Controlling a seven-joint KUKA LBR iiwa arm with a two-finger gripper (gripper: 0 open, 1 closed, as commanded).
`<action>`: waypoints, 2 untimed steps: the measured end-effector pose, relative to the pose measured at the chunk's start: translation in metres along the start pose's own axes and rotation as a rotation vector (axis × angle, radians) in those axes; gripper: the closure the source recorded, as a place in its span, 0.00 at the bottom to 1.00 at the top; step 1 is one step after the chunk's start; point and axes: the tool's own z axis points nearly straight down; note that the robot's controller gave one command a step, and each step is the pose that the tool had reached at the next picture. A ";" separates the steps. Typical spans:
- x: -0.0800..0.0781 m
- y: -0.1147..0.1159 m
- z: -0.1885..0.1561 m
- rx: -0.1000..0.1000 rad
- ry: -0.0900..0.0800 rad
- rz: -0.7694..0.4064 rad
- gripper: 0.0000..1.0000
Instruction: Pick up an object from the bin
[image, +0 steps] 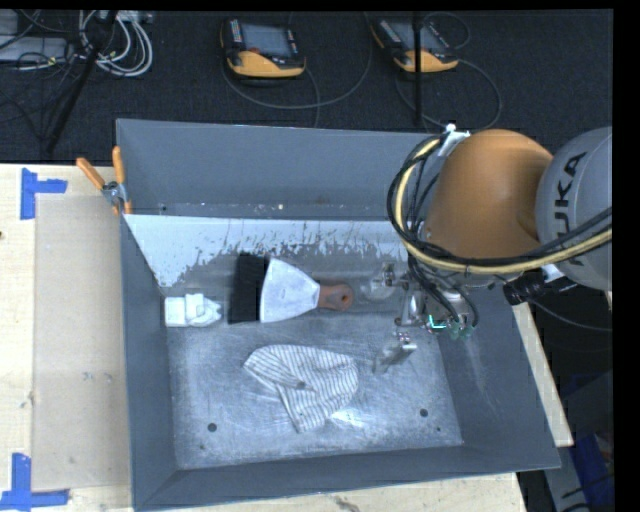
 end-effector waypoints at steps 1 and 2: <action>-0.001 0.000 -0.003 0.000 -0.007 0.000 0.00; 0.001 0.011 0.040 0.001 -0.015 -0.026 0.00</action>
Offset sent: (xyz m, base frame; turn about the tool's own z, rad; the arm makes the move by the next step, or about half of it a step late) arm -0.0107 0.0284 -0.1137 -0.0685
